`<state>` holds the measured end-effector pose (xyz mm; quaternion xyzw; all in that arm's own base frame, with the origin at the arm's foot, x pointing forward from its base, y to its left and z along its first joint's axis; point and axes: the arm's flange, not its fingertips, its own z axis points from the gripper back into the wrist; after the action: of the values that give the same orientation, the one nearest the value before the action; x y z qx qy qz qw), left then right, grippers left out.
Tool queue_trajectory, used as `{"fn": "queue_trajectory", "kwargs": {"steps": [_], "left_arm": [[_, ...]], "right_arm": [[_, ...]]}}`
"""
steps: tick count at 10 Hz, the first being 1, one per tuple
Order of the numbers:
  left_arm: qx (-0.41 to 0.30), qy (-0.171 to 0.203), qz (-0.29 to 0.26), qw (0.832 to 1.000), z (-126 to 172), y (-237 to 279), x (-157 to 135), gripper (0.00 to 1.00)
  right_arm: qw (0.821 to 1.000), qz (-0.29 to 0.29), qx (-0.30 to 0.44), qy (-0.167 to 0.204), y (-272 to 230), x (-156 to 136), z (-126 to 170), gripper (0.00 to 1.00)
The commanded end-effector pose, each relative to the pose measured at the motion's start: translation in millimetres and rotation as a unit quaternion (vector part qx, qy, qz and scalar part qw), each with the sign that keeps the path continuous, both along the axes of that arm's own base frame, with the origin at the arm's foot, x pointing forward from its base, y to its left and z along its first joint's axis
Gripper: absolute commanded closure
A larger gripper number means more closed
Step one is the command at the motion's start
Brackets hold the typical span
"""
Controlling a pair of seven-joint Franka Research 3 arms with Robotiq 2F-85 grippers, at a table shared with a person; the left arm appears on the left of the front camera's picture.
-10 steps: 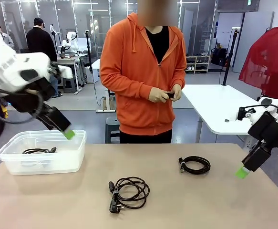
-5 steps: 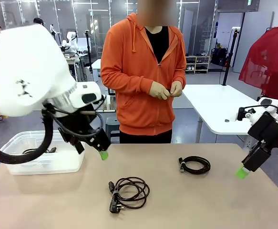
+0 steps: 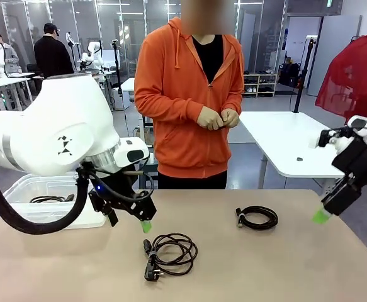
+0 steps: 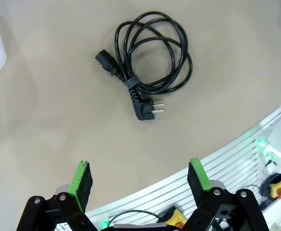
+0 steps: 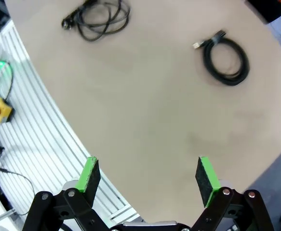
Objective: Organize and store the cables.
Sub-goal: Place the Power Cable into the Organizing box.
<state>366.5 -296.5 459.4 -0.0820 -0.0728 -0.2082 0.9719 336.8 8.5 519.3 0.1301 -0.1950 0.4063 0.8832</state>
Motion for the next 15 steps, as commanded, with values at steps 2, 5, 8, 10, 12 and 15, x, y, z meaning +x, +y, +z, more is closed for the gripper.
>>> {"fn": "queue_trajectory", "kwargs": {"steps": [2,5,8,10,12,15], "left_arm": [[-0.008,-0.007,0.029,1.0,-28.0,1.5,7.8,0.0],[-0.041,-0.017,0.07,0.997,-65.1,-9.1,23.9,0.0],[-0.024,-0.005,0.103,0.994,-96.1,-23.5,42.0,0.0],[-0.024,-0.001,0.132,0.991,-100.7,-28.3,45.3,0.0],[-0.011,0.025,0.141,0.99,-116.3,-36.6,51.7,0.0],[0.0,0.034,0.179,0.983,-126.5,-40.8,60.5,0.0]], "right_arm": [[0.998,0.013,0.011,-0.066,-10.8,-9.5,40.3,0.0],[0.995,0.03,0.013,-0.09,-16.8,-12.5,73.5,0.0],[0.996,0.011,0.014,-0.093,-12.9,-14.0,77.0,0.0],[0.996,0.011,0.014,-0.093,-12.9,-14.0,77.0,0.0],[0.996,0.011,0.014,-0.093,-12.9,-14.0,77.0,0.0],[0.996,0.011,0.014,-0.093,-12.9,-14.0,77.0,0.0]]}}
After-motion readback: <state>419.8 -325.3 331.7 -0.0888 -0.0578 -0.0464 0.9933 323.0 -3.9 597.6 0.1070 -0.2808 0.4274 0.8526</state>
